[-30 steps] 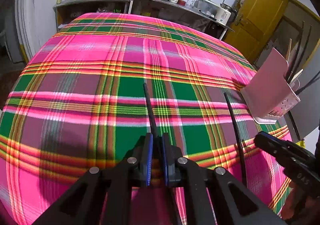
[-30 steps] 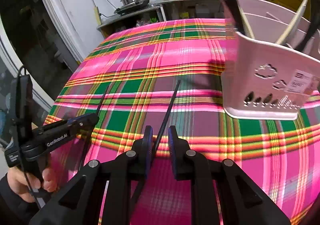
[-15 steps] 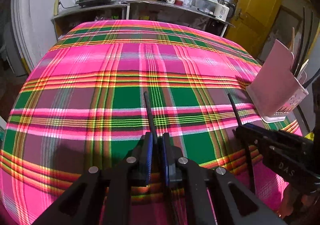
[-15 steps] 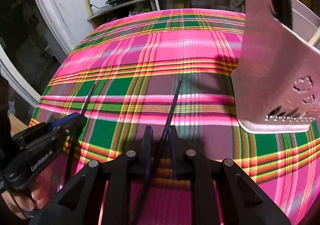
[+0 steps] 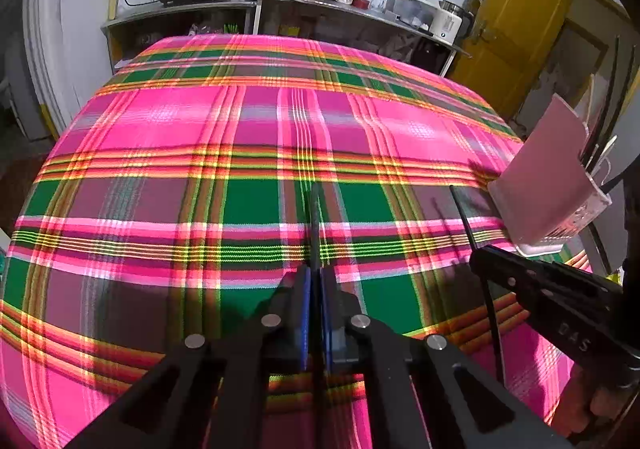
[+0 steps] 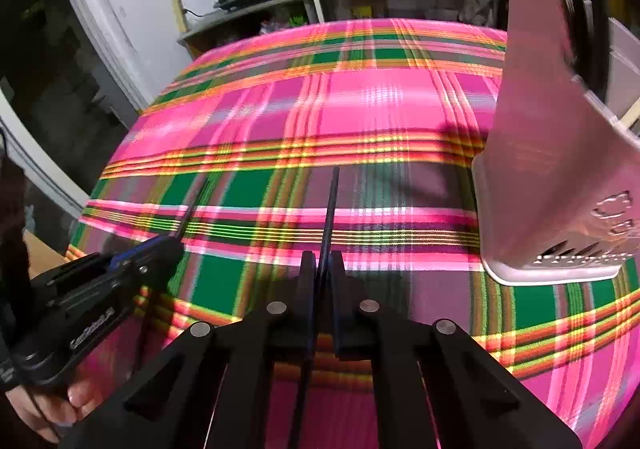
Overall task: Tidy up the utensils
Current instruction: 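Grasp a black chopstick with the left tool while the right tool grasps another, then lift both black chopsticks upright and carry them over the pink caddy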
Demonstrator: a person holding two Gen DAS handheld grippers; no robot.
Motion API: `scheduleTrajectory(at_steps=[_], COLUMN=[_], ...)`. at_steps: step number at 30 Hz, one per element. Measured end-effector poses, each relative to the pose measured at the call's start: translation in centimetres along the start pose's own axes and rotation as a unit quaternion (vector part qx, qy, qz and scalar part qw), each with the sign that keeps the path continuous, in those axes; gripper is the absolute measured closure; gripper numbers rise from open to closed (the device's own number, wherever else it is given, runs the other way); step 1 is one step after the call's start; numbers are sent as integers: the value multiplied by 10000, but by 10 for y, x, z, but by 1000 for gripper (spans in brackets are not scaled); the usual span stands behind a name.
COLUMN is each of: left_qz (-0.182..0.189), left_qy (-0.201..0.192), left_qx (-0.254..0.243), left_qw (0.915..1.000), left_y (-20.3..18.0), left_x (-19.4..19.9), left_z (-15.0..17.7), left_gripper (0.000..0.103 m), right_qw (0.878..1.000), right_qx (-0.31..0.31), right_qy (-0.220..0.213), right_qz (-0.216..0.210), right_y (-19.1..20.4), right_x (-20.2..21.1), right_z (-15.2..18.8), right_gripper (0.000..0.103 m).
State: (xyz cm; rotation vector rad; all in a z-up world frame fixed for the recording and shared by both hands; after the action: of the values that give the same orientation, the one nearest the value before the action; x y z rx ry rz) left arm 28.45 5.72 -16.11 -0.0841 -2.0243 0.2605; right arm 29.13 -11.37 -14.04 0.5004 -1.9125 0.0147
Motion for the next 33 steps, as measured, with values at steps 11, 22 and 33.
scheduleTrajectory(at_steps=[11,22,33], left_qz=[404,703,874], left_qy=[-460,-947,-1083], left_qx=[-213,-509,-767], left_qw=[9979,9917,9873], left_y=[-21,-51,-78], left_x=[60,122,147], left_z=[-12,-19,-20], left_gripper=[98,98,98], right_qw=[9978,9922,9879], right_qx=[131,149,122], right_qy=[-600,-1207,-1533], right_qz=[-237,-270,-210], right_y=[6,7,-1], right_x=[67,135,171], right_z=[0,-1,5], right_gripper=[97,97,98])
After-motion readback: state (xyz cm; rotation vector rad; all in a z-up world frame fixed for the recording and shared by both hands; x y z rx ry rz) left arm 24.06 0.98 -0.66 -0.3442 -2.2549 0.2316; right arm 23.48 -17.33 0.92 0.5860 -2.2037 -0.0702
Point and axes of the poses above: each gripper's, at about its wrist camera, not at the fingertips, and x roughly against the way its jaws point, y to its left, z to its underside, the point moved 5 cm from there along -x, roughly the way its jaws point, and after that the axes turned 9 degrees about y, right-handed, at the moved point
